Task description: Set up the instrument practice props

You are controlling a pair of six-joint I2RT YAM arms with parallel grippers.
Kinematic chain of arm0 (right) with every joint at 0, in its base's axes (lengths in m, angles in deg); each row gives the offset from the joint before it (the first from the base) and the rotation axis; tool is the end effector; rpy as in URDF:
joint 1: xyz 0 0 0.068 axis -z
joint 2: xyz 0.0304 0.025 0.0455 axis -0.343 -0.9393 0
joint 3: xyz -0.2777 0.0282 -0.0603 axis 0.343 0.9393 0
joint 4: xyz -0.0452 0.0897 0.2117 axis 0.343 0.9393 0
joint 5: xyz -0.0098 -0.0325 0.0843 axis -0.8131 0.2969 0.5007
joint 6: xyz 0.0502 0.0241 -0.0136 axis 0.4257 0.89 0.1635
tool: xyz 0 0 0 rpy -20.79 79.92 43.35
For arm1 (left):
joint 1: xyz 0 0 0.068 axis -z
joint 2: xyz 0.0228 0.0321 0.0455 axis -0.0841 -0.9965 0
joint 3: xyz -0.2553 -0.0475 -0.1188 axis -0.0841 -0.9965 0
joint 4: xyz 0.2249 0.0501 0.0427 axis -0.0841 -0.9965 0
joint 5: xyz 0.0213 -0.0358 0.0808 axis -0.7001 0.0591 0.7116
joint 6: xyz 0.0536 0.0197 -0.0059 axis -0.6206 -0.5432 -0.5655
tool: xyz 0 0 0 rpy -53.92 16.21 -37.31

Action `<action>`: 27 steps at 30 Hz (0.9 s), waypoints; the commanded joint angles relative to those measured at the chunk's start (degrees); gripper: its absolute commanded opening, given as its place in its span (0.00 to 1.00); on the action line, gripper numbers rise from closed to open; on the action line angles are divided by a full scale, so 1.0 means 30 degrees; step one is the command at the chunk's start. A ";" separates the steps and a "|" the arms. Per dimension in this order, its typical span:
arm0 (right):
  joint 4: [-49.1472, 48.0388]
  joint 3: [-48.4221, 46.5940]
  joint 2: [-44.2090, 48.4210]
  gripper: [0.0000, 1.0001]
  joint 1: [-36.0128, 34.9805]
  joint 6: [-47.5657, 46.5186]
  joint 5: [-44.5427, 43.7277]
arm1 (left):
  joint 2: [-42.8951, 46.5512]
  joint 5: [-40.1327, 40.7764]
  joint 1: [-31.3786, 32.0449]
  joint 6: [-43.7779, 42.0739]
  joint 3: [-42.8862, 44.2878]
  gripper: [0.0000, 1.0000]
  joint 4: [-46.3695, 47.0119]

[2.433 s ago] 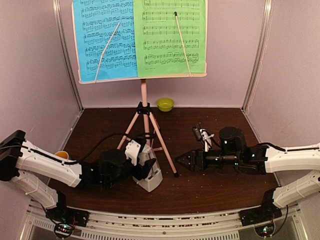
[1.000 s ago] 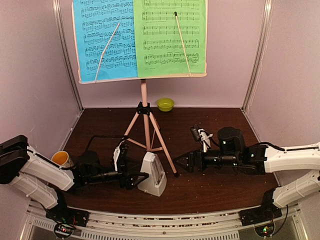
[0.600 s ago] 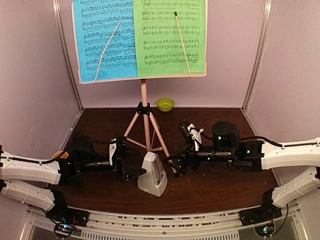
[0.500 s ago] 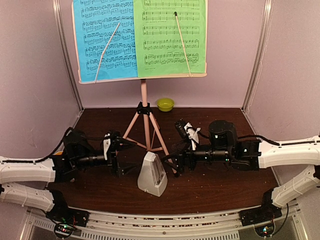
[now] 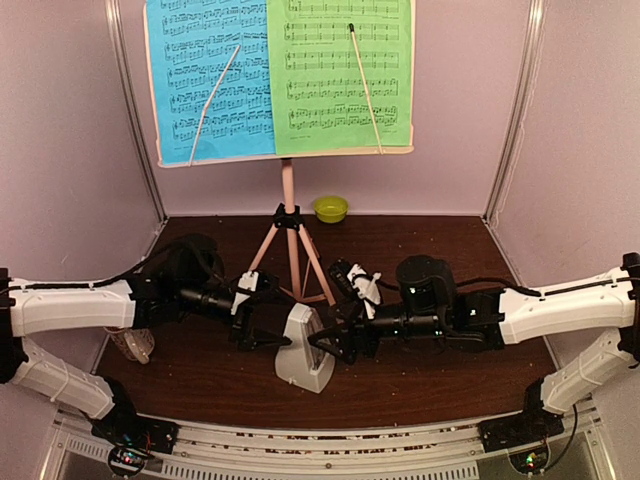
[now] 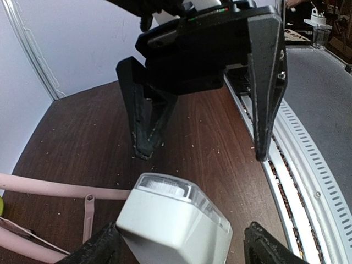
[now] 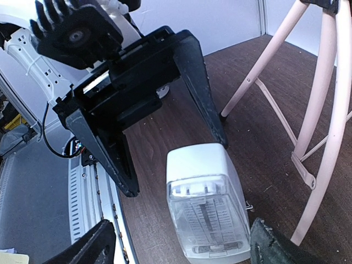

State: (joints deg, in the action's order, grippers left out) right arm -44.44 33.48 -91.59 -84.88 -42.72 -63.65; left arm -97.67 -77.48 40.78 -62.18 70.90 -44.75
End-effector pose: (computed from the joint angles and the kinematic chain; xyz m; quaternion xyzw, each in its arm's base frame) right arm 0.1129 0.2656 0.2840 -0.4239 0.7003 0.4406 0.3684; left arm 0.1521 -0.1934 0.2692 0.5981 0.5592 -0.3917 0.4197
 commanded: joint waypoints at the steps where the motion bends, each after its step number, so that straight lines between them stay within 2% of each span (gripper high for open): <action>1: -0.0655 0.0103 -0.0191 0.84 -0.0233 -0.1022 -0.0760 | -0.1136 -0.1985 -0.0258 -0.1304 0.1479 0.78 -0.1065; 7: -0.0751 -0.0448 -0.0731 0.81 -0.0443 -0.1621 -0.1332 | -0.2438 -0.2804 -0.0260 -0.1978 0.2740 0.68 -0.2286; 18: -0.0894 -0.1392 -0.1703 0.70 -0.0971 -0.2525 -0.2788 | -0.2797 -0.2921 -0.0260 -0.1570 0.2662 0.51 -0.1631; 22: -0.0824 -0.1696 -0.1977 0.62 -0.1119 -0.2630 -0.3094 | -0.2825 -0.2888 -0.0260 -0.1497 0.2661 0.47 -0.1600; 27: -0.0574 -0.1802 -0.2142 0.47 -0.1203 -0.2744 -0.3224 | -0.2766 -0.2751 -0.0260 -0.1566 0.2661 0.40 -0.1658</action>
State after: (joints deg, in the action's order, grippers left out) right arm -45.89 29.50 -97.25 -87.98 -50.42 -71.71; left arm -105.52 -84.46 39.84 -66.46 78.11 -49.34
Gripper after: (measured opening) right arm 0.508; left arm 0.480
